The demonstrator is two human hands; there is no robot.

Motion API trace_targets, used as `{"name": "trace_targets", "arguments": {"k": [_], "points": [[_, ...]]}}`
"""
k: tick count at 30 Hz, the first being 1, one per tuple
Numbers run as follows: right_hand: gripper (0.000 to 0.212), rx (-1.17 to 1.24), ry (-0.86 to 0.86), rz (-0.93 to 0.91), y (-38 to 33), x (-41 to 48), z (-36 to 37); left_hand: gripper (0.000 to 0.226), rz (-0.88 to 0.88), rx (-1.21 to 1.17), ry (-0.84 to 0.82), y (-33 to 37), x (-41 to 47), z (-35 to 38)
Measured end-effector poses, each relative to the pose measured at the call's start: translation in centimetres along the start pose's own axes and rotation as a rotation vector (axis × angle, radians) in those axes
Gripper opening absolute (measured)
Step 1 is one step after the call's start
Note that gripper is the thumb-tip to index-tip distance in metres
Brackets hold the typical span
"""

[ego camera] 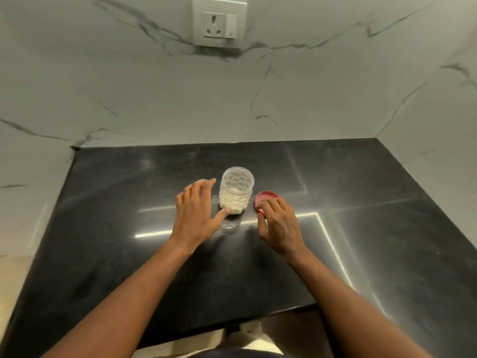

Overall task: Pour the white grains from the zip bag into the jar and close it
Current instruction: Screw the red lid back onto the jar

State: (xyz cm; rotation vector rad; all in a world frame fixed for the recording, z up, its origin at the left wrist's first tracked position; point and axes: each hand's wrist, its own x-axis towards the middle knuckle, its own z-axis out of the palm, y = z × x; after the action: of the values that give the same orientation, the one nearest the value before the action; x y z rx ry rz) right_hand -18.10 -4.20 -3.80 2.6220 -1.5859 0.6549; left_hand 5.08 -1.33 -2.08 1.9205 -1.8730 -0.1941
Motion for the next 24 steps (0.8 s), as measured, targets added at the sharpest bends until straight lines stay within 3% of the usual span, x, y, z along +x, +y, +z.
{"name": "trace_targets", "arguments": {"k": [2,5,7,10,13,16,20,24], "points": [[0.036,0.031,-0.091,0.01,2.9,1.4,0.3,0.109,-0.052,-0.055,-0.041,1.3,1.9,1.5],[0.072,0.018,-0.384,0.026,5.9,3.8,1.1,0.126,-0.154,-0.229,-0.101,2.6,3.4,3.0],[0.086,-0.012,-0.543,0.016,6.9,5.0,1.9,0.128,-0.235,-0.379,-0.097,3.4,3.8,3.5],[0.083,-0.018,-0.641,-0.022,7.4,6.3,2.7,0.113,-0.295,-0.527,-0.056,4.0,4.0,4.0],[0.075,-0.043,-0.577,-0.019,7.5,6.9,2.5,0.102,-0.317,-0.541,-0.02,4.2,3.9,4.3],[0.075,0.079,-0.421,0.121,7.2,7.1,1.2,0.095,-0.323,-0.547,0.003,4.5,3.8,4.5],[0.067,0.684,-0.115,0.355,5.9,8.5,-2.1,0.091,-0.364,-0.542,0.001,4.8,4.0,4.2],[0.043,1.117,0.008,0.454,3.0,9.6,-4.5,0.086,-0.384,-0.473,-0.028,4.5,4.1,4.3]]}}
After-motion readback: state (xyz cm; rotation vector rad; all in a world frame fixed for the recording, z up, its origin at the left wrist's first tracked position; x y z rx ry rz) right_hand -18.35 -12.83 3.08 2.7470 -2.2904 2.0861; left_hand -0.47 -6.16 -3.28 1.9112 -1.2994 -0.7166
